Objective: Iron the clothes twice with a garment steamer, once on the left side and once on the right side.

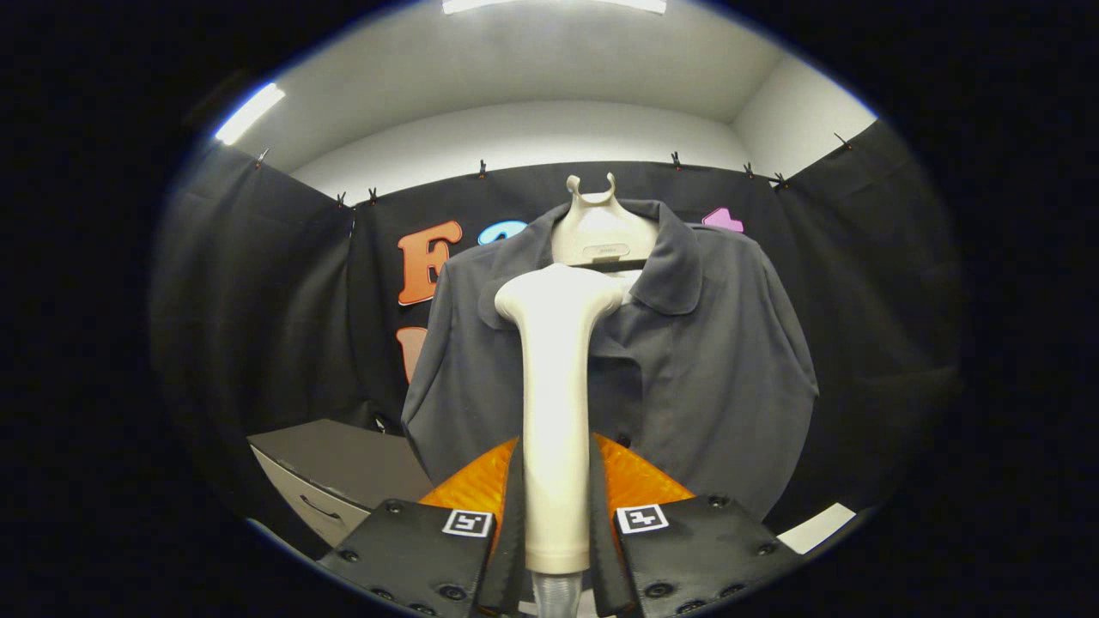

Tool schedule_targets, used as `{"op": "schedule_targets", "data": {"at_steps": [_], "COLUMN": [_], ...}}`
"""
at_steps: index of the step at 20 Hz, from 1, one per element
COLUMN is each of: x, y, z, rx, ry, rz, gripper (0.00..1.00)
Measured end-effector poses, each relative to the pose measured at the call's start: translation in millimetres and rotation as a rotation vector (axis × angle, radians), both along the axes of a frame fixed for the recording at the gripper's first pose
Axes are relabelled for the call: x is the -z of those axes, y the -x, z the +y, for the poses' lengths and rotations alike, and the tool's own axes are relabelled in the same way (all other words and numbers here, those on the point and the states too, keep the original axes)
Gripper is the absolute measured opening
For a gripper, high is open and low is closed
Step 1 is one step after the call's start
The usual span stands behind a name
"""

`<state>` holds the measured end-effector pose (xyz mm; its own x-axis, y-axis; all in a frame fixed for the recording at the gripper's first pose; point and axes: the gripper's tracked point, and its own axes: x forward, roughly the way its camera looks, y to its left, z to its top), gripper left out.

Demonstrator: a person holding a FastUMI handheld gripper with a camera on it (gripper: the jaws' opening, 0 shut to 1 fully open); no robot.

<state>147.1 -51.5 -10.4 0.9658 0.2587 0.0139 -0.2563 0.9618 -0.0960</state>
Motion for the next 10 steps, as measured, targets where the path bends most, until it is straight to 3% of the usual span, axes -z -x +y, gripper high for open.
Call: {"op": "schedule_targets", "data": {"at_steps": [10], "x": [67.0], "y": [11.7], "z": [-11.6], "rx": [0.014], "ry": [0.025], "rz": [0.116], "gripper": [0.39]}}
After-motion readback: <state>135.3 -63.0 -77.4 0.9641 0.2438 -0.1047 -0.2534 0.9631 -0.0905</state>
